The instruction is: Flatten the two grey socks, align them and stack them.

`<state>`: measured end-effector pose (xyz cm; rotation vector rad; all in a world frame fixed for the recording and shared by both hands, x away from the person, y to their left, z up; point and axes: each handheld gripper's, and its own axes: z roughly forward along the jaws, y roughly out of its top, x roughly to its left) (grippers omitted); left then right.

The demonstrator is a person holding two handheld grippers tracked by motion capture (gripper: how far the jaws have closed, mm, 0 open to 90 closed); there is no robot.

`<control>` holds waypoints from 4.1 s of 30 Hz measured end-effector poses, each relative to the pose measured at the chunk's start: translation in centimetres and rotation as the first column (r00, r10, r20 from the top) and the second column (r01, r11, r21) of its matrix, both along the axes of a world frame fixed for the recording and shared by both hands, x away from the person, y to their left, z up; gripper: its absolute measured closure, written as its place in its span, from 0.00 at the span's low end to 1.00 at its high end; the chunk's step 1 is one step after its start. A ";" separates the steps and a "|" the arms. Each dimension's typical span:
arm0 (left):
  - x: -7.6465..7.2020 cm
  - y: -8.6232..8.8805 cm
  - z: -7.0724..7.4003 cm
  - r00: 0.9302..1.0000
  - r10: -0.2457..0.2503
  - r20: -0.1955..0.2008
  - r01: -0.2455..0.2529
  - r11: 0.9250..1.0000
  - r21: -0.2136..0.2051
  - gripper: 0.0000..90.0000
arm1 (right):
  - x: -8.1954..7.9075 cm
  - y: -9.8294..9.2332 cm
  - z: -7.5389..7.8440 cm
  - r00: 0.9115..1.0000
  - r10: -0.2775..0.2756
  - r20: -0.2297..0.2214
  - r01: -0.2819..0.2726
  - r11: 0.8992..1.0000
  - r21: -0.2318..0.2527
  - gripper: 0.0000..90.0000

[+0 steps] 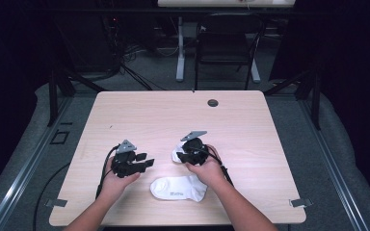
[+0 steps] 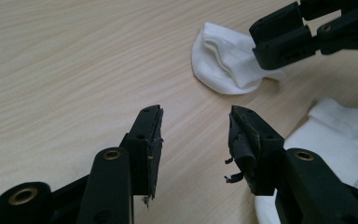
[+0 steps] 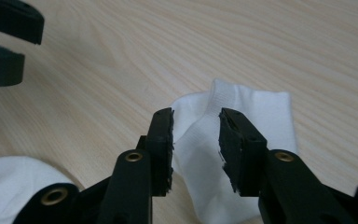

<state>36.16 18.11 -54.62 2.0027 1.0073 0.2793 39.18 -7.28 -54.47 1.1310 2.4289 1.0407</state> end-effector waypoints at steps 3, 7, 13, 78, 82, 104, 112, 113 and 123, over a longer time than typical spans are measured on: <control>0.9 -0.7 -0.4 1.000 0.003 -0.006 -0.003 1.000 0.009 0.61 | 0.5 0.5 -1.0 1.000 0.001 -0.005 -0.002 0.999 -0.048 0.68; 1.4 -1.4 -0.5 1.000 -0.016 -0.001 0.016 1.000 0.022 0.61 | 0.8 1.0 -1.9 1.000 -0.027 -0.007 0.026 0.997 -0.074 0.69; 2.0 -2.1 -0.7 1.000 -0.014 0.005 0.014 1.000 0.014 0.61 | 0.9 1.1 -2.5 0.998 -0.055 -0.025 0.053 0.997 -0.057 0.78; 3.1 -8.4 -3.1 0.996 -0.090 -0.023 0.092 0.992 0.088 0.77 | 0.3 -1.0 -2.2 0.983 -0.123 -0.134 0.136 0.987 0.091 0.92; 2.9 -8.8 -3.4 0.995 -0.099 -0.017 0.100 0.988 0.118 0.84 | 0.3 -1.0 -2.1 0.985 -0.116 -0.128 0.130 0.986 0.105 0.92; 3.1 -7.5 -3.0 0.996 -0.082 -0.020 0.084 0.985 0.152 0.99 | -0.1 -4.8 0.2 0.985 -0.155 -0.069 0.166 0.969 0.184 0.93; 3.1 -5.8 -2.5 0.998 -0.062 -0.023 0.065 0.986 0.153 0.99 | 0.0 -6.4 0.3 0.980 -0.184 -0.077 0.196 0.964 0.181 0.93; 3.1 -5.6 -2.5 0.998 -0.062 -0.023 0.065 0.986 0.154 0.99 | 0.0 -6.5 0.3 0.978 -0.191 -0.079 0.203 0.963 0.178 0.93; 3.1 -4.0 -2.9 0.999 -0.031 -0.036 0.036 0.988 0.150 0.99 | 0.0 -6.8 -1.2 0.975 -0.191 -0.112 0.207 0.965 0.160 0.93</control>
